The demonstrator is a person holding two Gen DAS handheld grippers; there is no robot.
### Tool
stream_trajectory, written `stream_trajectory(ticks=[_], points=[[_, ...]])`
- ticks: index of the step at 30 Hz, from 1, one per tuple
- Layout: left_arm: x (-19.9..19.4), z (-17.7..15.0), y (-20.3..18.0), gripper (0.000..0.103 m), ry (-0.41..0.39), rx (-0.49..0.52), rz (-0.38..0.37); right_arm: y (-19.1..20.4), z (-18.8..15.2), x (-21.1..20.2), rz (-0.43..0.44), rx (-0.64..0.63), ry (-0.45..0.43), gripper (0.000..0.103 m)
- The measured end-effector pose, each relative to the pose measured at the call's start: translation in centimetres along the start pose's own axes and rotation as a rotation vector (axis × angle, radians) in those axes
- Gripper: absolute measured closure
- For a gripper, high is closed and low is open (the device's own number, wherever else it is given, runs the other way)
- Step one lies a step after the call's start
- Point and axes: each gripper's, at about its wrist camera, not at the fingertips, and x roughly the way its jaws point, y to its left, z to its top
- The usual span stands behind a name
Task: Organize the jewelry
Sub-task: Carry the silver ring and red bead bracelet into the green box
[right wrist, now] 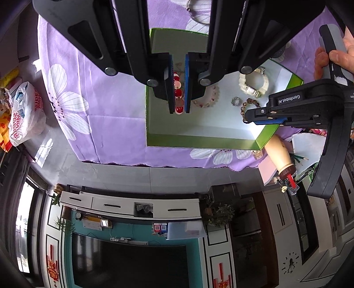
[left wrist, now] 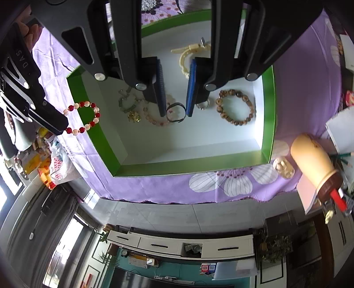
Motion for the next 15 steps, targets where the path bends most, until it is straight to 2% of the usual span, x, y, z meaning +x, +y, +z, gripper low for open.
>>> stream_trajectory(ticks=[6, 15], points=[[1.0, 0.5, -0.9, 0.085, 0.005, 0.045, 0.043, -0.6, 0.5, 1.6, -0.011, 0.023, 0.021, 0.095], [2.9, 1.0, -0.7, 0.085, 0.044, 0.047, 0.047, -1.1, 1.0, 4.0, -0.024, 0.027, 0.067, 0.095]])
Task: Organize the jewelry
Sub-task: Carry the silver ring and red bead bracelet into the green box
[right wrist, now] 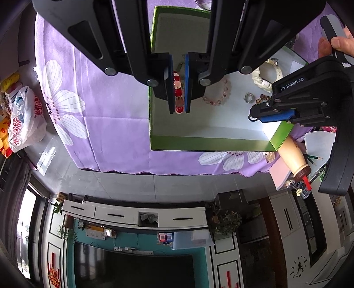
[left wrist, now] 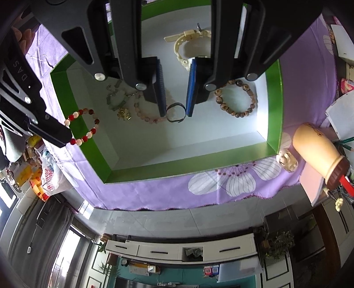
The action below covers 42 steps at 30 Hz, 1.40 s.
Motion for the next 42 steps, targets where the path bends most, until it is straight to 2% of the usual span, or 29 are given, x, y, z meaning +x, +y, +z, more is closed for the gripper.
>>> stream_trajectory(ticks=[19, 42], points=[[4.4, 0.6, 0.7, 0.085, 0.115, -0.071, -0.013, 0.3, 0.8, 3.1, -0.009, -0.002, 0.061, 0.096], [6.1, 0.6, 1.3, 0.085, 0.132, -0.085, 0.026, -0.3, 0.6, 4.4, -0.018, 0.000, 0.080, 0.096]])
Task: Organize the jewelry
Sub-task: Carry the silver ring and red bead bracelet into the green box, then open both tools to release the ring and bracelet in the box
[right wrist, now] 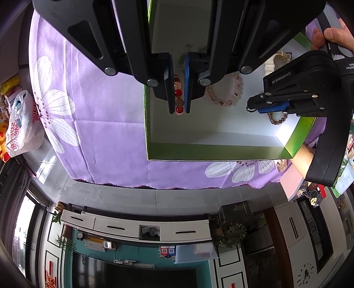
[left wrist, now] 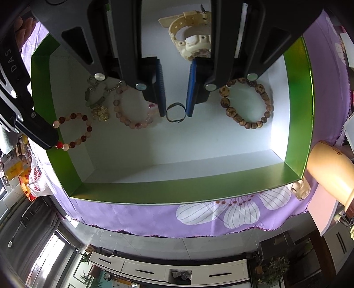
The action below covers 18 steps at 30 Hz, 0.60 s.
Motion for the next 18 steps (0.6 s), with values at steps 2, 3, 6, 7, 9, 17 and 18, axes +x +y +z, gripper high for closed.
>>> stream_trajectory(ticks=[2, 3, 6, 7, 9, 17, 18], points=[[0.0, 0.0, 0.1, 0.085, 0.001, -0.003, -0.001, 0.0, 0.1, 0.0, 0.001, 0.003, -0.001, 0.096], [0.0, 0.0, 0.1, 0.085, 0.000, -0.005, 0.000, -0.1, 0.2, 0.1, -0.001, 0.004, -0.001, 0.096], [0.0, 0.1, 0.3, 0.085, -0.001, -0.007, -0.002, 0.0, 0.2, 0.2, -0.001, 0.003, 0.002, 0.095], [0.0, 0.1, 0.4, 0.085, -0.001, -0.010, -0.006, 0.0, 0.2, 0.2, 0.001, 0.003, 0.004, 0.095], [-0.1, 0.1, 0.5, 0.085, -0.005, -0.011, -0.006, 0.1, 0.1, 0.3, 0.004, 0.004, 0.007, 0.095], [-0.9, -0.1, 0.8, 0.074, -0.027, -0.034, -0.035, -0.1, -0.1, 0.5, 0.013, 0.033, 0.017, 0.084], [-1.3, -0.2, 0.8, 0.071, -0.035, -0.039, -0.038, -0.1, -0.2, 0.3, 0.011, 0.033, 0.009, 0.084]])
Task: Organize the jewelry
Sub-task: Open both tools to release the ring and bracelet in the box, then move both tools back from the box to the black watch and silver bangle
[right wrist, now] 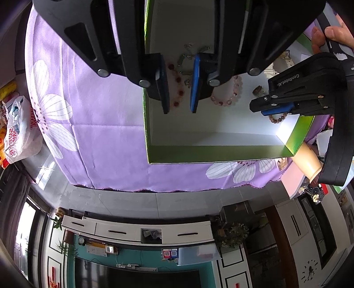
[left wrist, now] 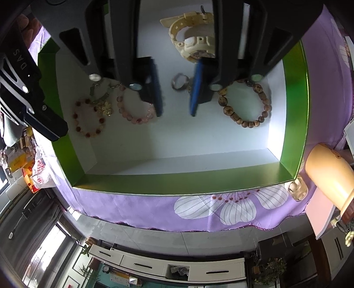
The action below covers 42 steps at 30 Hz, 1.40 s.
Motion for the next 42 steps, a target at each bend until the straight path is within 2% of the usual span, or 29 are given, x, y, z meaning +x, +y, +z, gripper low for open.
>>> stream_trajectory(ticks=[2, 5, 9, 13, 17, 21, 27, 29, 32, 35, 42], points=[[-0.5, -0.2, 0.1, 0.059, -0.015, -0.003, 0.006, -0.1, -0.3, -0.5, 0.009, 0.002, -0.010, 0.084], [-1.4, -0.4, 0.3, 0.054, -0.036, -0.005, 0.007, -0.4, -0.9, -1.4, 0.032, 0.017, -0.026, 0.083], [-2.8, -0.9, 0.9, 0.048, -0.059, -0.021, -0.003, -0.8, -2.2, -3.3, 0.068, 0.040, -0.057, 0.068], [-4.9, -1.8, 1.2, 0.035, -0.092, -0.027, -0.007, -0.2, -3.7, -5.3, 0.096, 0.011, -0.074, 0.067], [-8.4, -3.9, 2.3, 0.021, -0.159, -0.039, -0.046, 0.3, -5.4, -7.9, 0.147, 0.013, -0.111, 0.054], [-12.3, -7.5, 4.0, 0.020, -0.223, -0.044, -0.035, 0.6, -8.4, -10.4, 0.191, -0.002, -0.130, 0.051], [-14.6, -13.7, 6.9, 0.019, -0.216, -0.066, -0.009, 1.0, -12.8, -12.0, 0.212, -0.032, -0.087, 0.051], [-14.4, -15.9, 8.2, 0.019, -0.197, -0.110, -0.005, 1.2, -14.0, -12.0, 0.210, -0.034, -0.073, 0.051], [-13.3, -18.6, 9.9, 0.019, -0.150, -0.200, -0.043, 1.9, -16.5, -11.9, 0.215, -0.049, -0.050, 0.051], [-12.4, -20.8, 10.4, 0.019, -0.126, -0.246, -0.058, 2.7, -18.0, -11.7, 0.212, -0.080, -0.033, 0.051], [-10.6, -22.7, 10.1, 0.019, -0.072, -0.287, -0.086, 4.2, -19.6, -10.7, 0.171, -0.162, -0.013, 0.051]])
